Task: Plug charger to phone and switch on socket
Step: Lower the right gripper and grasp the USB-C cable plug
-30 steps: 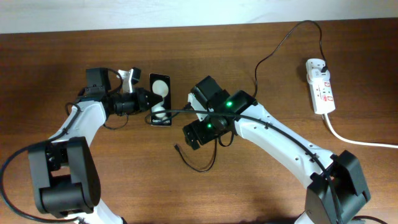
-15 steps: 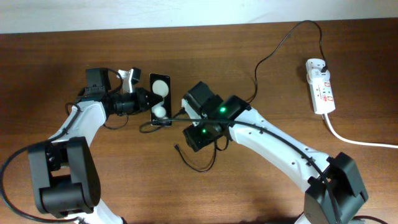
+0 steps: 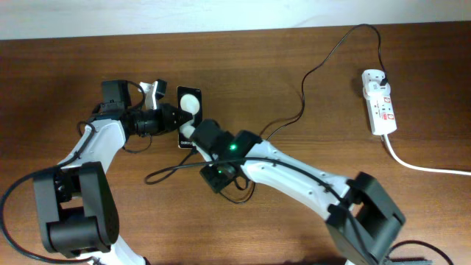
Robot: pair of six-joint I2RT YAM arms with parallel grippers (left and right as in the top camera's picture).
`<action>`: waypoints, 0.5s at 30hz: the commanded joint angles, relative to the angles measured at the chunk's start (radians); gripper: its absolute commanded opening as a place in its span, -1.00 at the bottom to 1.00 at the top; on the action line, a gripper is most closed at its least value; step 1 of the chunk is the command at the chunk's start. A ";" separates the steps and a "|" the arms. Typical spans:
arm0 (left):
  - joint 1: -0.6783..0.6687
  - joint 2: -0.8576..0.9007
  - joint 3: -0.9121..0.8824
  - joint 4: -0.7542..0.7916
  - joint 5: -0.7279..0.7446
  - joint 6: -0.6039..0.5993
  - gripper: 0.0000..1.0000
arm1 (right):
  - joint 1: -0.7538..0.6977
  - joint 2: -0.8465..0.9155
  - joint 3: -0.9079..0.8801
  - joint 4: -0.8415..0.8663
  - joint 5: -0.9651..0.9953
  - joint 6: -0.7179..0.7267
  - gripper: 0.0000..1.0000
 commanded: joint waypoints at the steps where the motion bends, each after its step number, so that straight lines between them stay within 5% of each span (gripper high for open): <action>1: 0.006 -0.003 0.017 0.005 0.042 0.020 -1.00 | 0.021 0.056 -0.010 0.036 0.010 0.030 -0.11; 15: 0.006 -0.003 0.017 0.006 0.041 0.020 -1.00 | 0.021 0.084 -0.010 0.051 0.059 0.168 -0.35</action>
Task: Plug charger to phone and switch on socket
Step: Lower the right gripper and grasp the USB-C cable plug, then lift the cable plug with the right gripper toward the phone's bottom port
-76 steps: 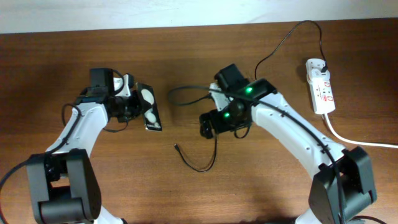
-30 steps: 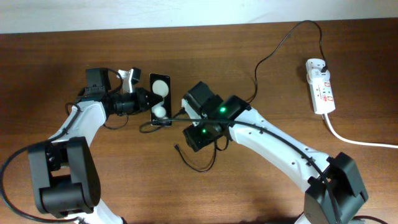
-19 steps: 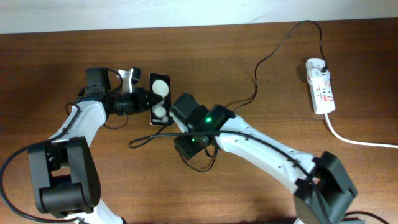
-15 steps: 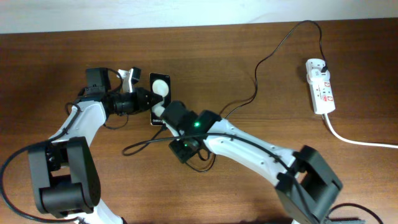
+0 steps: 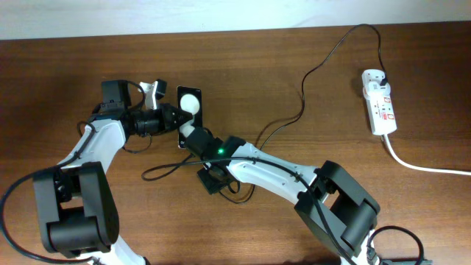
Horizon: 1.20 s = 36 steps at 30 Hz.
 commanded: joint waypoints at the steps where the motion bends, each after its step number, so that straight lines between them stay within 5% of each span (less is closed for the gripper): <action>1: 0.010 -0.003 0.017 0.006 0.041 0.020 -1.00 | 0.005 -0.078 -0.010 -0.012 0.026 0.034 -0.35; 7: 0.068 -0.003 0.017 -0.003 0.041 -0.006 -1.00 | 0.056 -0.163 -0.017 -0.043 0.165 0.129 -0.31; 11: 0.086 -0.003 0.017 -0.033 -0.036 -0.068 -1.00 | 0.116 -0.161 -0.101 0.077 0.249 0.154 0.18; 13: 0.086 -0.003 0.017 -0.049 -0.091 -0.096 -1.00 | 0.102 -0.159 -0.131 0.099 0.237 0.153 0.18; 20: 0.085 -0.003 0.017 -0.050 -0.090 -0.097 -1.00 | 0.079 -0.134 -0.148 0.154 0.175 0.146 -0.31; 36: 0.085 -0.003 0.017 -0.050 -0.090 -0.097 -1.00 | 0.076 -0.027 -0.148 0.216 0.171 0.103 -0.44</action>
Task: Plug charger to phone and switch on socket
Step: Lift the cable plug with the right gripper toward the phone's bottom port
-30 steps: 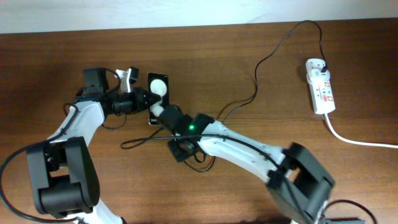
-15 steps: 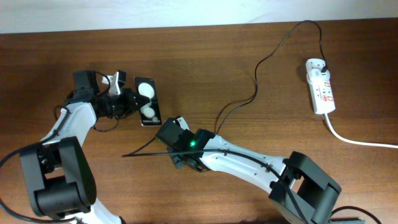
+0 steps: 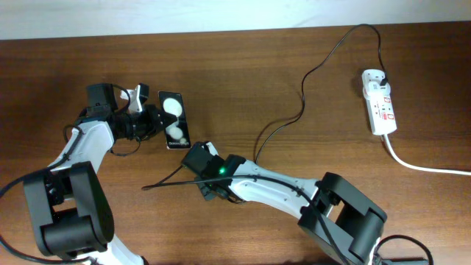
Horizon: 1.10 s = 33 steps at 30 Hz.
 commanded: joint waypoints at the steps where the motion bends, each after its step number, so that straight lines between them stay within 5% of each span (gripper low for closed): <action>1: 0.002 -0.003 0.017 0.003 0.020 -0.006 -1.00 | 0.002 0.037 -0.003 0.007 -0.003 -0.007 -0.46; 5: 0.002 -0.003 0.017 0.003 0.020 -0.006 -1.00 | 0.002 0.037 -0.003 0.003 -0.010 -0.007 -0.52; 12: 0.002 -0.003 0.017 0.003 0.020 -0.006 -1.00 | 0.002 0.041 -0.003 -0.010 -0.022 -0.006 -0.92; 19: 0.002 -0.003 0.016 -0.002 0.048 -0.006 -1.00 | -0.001 0.029 0.003 -0.031 -0.035 -0.006 -0.92; 24: 0.003 -0.003 -0.002 0.013 0.116 0.000 -1.00 | -0.011 -0.147 0.003 -0.082 -0.105 -0.007 -0.92; 28: 0.033 -0.003 -0.061 0.129 0.322 0.032 -1.00 | -0.010 -0.290 -0.054 -0.121 -0.134 -0.007 -0.92; 33: 0.101 -0.003 -0.145 0.189 0.379 -0.003 -1.00 | -0.011 -0.504 -0.292 0.041 -0.216 -0.006 -0.92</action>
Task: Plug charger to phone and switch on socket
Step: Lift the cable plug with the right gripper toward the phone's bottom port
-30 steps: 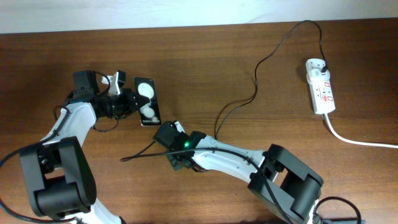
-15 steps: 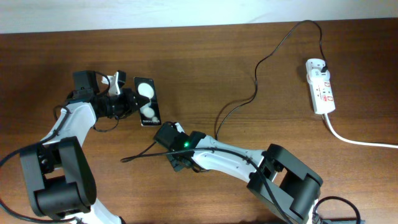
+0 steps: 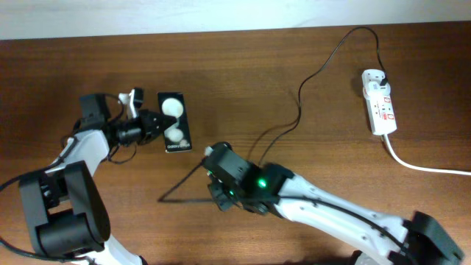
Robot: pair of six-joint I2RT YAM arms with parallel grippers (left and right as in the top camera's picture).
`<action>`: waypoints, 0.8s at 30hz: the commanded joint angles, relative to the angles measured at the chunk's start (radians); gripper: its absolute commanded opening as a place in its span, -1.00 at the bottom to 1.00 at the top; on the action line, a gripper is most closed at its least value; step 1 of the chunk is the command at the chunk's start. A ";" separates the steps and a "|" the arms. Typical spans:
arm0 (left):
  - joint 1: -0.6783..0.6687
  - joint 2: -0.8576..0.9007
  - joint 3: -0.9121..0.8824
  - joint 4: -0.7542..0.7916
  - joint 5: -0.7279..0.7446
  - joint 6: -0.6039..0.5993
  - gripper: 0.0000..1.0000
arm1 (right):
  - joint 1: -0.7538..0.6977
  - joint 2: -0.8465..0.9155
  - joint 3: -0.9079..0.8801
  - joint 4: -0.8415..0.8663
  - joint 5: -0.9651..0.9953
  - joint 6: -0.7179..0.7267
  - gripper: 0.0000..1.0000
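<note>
The black phone [image 3: 174, 124] lies flat at the left of the table, with white patches on its face. My left gripper [image 3: 157, 125] reaches in from the left and appears shut on the phone's left edge. The black charger cable [image 3: 300, 103] runs from the white power strip [image 3: 379, 101] down to my right gripper [image 3: 215, 154]. That gripper sits right of and below the phone, apart from it, and seems shut on the cable. A slack stretch of cable [image 3: 180, 184] hangs out to the lower left. The plug tip is hidden.
The power strip lies at the far right, with a black plug [image 3: 380, 74] at its top end. Its white lead [image 3: 427, 168] runs off the right edge. My right arm [image 3: 324, 206] crosses the lower middle of the wooden table [image 3: 243, 59].
My right gripper has shifted right, away from the phone's lower end, and its arm has swung out to the right. The slack cable now forms a sharper angle. The phone has barely moved.
At first the phone lay nearer the middle, held by my left gripper, with my right gripper and cable at its lower end. Then the phone was further left and tilted, and the right gripper was just below it. Now the right gripper stands further right.
</note>
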 commanded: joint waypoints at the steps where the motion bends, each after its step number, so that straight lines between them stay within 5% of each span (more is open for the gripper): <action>1: 0.033 -0.003 -0.056 0.098 0.138 -0.042 -1.00 | -0.006 -0.114 -0.148 0.135 -0.076 0.019 -0.92; 9: -0.076 -0.003 -0.114 0.397 0.135 -0.307 -1.00 | -0.008 -0.079 -0.243 0.375 -0.116 0.111 -0.92; 24: -0.110 -0.003 -0.114 0.471 0.139 -0.316 -1.00 | -0.077 0.000 -0.244 0.544 -0.074 0.167 -0.92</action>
